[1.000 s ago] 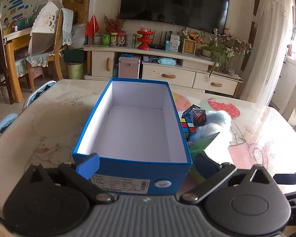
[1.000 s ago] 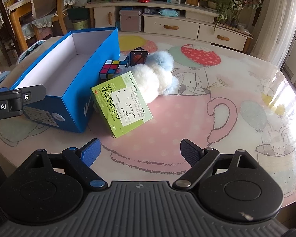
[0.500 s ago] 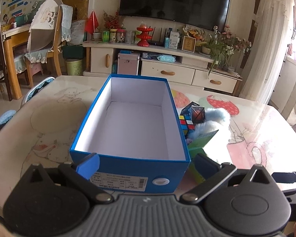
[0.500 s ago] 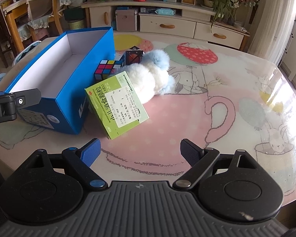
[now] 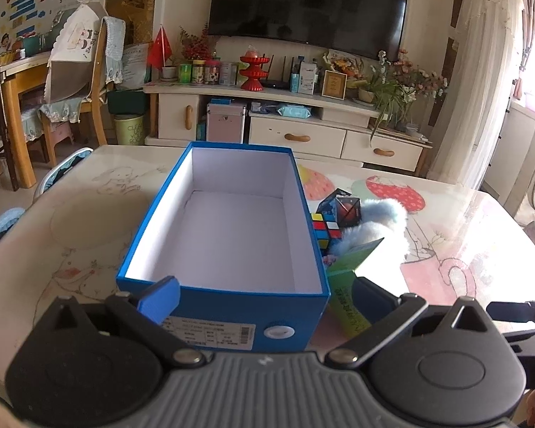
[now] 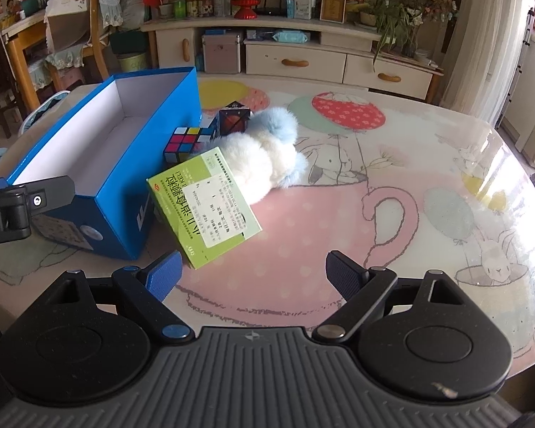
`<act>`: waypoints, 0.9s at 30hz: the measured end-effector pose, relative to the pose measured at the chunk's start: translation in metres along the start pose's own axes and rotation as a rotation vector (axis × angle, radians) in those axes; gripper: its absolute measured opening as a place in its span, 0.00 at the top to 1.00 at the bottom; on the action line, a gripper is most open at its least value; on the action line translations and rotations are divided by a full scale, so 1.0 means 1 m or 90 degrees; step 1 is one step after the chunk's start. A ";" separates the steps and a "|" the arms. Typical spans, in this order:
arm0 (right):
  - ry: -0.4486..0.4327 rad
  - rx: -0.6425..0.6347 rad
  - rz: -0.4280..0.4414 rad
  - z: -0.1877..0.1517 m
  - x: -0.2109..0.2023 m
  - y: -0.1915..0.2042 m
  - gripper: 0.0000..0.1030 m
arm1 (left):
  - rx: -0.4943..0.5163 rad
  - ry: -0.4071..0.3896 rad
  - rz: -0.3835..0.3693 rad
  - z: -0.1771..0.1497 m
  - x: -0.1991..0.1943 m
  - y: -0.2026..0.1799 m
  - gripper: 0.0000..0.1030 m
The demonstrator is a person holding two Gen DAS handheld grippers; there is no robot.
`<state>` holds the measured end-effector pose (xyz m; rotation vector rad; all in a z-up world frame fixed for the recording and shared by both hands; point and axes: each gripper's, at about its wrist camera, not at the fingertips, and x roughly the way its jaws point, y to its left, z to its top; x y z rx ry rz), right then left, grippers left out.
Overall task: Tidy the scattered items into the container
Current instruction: 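Move the left tool toward the green medicine box beside the blue shoebox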
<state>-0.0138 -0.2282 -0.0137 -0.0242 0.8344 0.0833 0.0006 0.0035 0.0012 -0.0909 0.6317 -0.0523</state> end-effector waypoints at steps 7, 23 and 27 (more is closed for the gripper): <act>0.010 0.009 0.008 0.003 0.006 -0.002 0.00 | 0.000 -0.001 0.000 0.001 0.000 0.001 0.00; -0.017 0.015 0.019 0.002 0.008 -0.004 0.00 | 0.005 -0.010 -0.002 -0.001 -0.002 -0.005 0.00; -0.030 0.023 0.021 0.002 0.007 -0.006 0.00 | 0.010 -0.017 -0.005 -0.001 -0.004 -0.010 0.00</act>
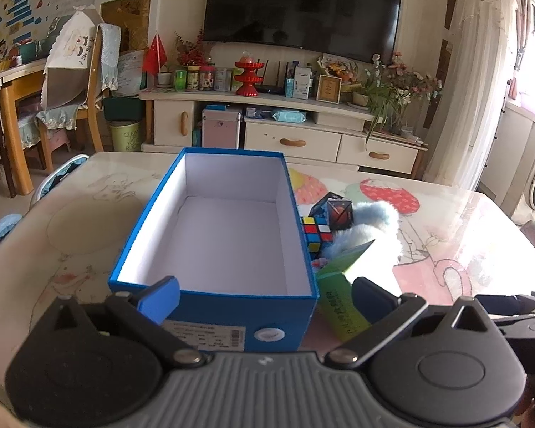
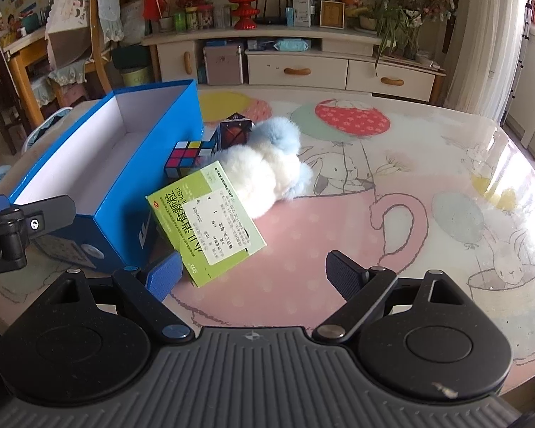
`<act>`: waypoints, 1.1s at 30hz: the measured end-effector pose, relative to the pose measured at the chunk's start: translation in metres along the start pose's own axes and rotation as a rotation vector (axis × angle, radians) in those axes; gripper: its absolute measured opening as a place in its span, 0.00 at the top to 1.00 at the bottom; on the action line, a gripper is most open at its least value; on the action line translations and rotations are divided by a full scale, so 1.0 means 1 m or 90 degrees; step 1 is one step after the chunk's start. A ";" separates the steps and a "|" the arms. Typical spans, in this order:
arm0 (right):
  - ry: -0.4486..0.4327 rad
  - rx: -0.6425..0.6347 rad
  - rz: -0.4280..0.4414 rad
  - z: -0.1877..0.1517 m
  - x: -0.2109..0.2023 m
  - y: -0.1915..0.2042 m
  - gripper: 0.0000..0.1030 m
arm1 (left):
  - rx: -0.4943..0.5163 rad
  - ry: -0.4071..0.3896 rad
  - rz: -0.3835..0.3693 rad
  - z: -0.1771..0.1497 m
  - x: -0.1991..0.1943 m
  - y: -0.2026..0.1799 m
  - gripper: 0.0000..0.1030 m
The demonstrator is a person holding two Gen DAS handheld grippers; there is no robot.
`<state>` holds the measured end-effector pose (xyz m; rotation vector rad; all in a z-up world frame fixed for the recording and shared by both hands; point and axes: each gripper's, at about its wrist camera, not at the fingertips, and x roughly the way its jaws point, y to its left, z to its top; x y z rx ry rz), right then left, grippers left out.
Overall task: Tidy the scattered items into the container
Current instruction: 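Move the left tool toward the green medicine box beside the blue shoebox, then lower the left tool's open fingers around the green medicine box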
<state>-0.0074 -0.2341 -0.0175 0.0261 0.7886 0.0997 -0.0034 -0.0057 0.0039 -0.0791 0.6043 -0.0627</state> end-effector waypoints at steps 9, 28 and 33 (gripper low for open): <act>-0.021 0.018 0.001 0.000 0.000 -0.010 0.00 | 0.003 -0.006 -0.002 0.000 -0.001 -0.006 0.00; -0.012 0.050 0.046 -0.001 0.008 -0.032 0.00 | 0.018 -0.002 0.002 -0.005 0.003 -0.015 0.00; -0.011 0.055 0.073 -0.002 0.008 -0.036 0.00 | 0.024 -0.001 0.002 -0.006 0.004 -0.018 0.00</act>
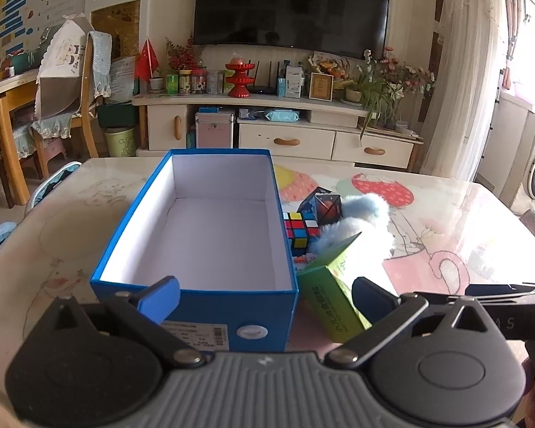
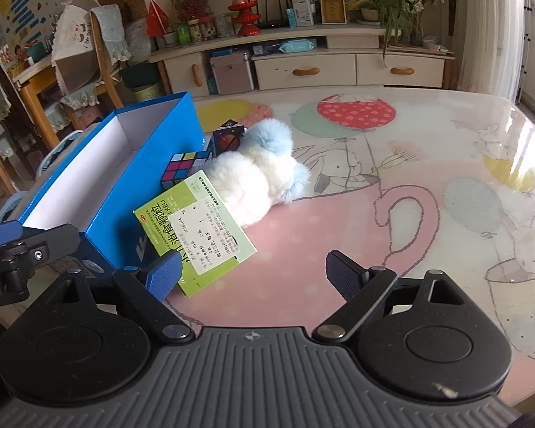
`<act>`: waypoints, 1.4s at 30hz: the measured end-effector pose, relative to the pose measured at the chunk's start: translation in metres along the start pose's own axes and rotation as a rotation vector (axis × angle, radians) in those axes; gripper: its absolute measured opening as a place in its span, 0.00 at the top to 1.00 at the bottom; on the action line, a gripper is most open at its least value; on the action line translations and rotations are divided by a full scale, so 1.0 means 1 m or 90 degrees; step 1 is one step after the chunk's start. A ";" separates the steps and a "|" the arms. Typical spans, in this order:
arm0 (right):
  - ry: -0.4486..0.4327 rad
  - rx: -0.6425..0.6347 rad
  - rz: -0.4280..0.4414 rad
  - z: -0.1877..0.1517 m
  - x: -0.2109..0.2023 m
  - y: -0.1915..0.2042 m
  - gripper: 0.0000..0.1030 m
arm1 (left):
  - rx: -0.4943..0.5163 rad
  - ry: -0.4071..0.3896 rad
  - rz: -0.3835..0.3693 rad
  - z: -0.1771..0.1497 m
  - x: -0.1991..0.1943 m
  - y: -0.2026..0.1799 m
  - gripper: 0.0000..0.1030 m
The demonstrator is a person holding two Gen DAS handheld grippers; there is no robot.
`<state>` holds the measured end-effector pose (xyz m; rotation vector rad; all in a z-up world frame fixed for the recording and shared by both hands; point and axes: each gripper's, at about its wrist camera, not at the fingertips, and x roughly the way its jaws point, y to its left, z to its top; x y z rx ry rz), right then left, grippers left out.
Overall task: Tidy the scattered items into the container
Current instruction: 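Lower the left tool's open fingers around the green medicine box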
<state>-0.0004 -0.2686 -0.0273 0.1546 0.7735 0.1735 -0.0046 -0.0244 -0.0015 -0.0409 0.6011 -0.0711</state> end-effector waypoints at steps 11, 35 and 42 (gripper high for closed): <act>-0.001 0.035 0.044 -0.002 0.000 -0.012 0.00 | 0.002 -0.004 0.000 -0.001 0.000 -0.003 0.00; -0.044 0.027 0.060 -0.005 -0.008 -0.018 0.00 | -0.004 -0.038 -0.024 -0.009 0.002 -0.015 0.00; -0.049 0.023 0.054 -0.006 -0.008 -0.022 0.00 | -0.008 -0.041 -0.028 -0.009 0.005 -0.018 0.00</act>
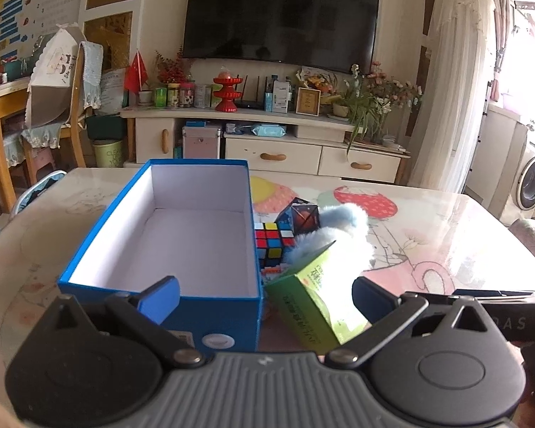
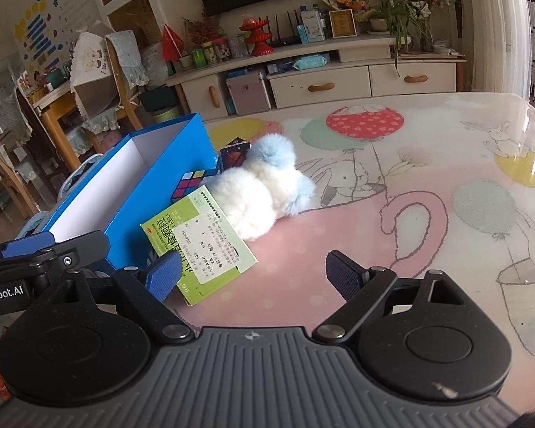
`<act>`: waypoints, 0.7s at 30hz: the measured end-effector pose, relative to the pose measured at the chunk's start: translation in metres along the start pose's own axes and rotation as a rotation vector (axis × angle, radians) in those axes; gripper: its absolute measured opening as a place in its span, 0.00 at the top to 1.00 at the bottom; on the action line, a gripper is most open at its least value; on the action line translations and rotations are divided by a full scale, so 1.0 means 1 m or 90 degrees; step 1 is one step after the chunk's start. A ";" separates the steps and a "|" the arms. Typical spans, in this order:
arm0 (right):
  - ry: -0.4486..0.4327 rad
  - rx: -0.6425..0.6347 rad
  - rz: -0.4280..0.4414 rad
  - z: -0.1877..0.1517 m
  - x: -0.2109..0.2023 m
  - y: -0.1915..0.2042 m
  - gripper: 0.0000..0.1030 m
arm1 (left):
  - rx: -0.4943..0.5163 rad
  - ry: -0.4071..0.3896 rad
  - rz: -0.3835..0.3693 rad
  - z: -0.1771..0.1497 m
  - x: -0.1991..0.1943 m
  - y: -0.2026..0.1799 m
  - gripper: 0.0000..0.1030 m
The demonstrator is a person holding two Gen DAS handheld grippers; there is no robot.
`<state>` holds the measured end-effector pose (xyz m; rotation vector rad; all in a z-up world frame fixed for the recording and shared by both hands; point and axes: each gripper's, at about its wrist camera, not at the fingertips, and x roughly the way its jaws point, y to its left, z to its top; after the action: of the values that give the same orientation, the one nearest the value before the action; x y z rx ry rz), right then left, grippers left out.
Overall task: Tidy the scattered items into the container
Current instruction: 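Lower the left tool's open fingers around the green medicine box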
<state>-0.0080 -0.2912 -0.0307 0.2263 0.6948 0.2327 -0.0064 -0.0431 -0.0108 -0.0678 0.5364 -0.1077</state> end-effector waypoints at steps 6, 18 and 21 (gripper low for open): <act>-0.010 -0.008 0.001 -0.001 -0.004 -0.003 0.00 | -0.003 -0.010 0.015 -0.001 0.001 -0.003 0.00; -0.037 0.002 0.022 0.001 -0.012 -0.018 0.00 | -0.014 -0.043 -0.029 0.004 -0.002 -0.016 0.00; -0.037 -0.001 0.020 0.002 -0.012 -0.022 0.00 | -0.002 -0.031 -0.026 0.006 0.003 -0.022 0.00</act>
<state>-0.0124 -0.3154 -0.0282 0.2419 0.6341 0.2560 -0.0025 -0.0654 -0.0046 -0.0845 0.4862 -0.1443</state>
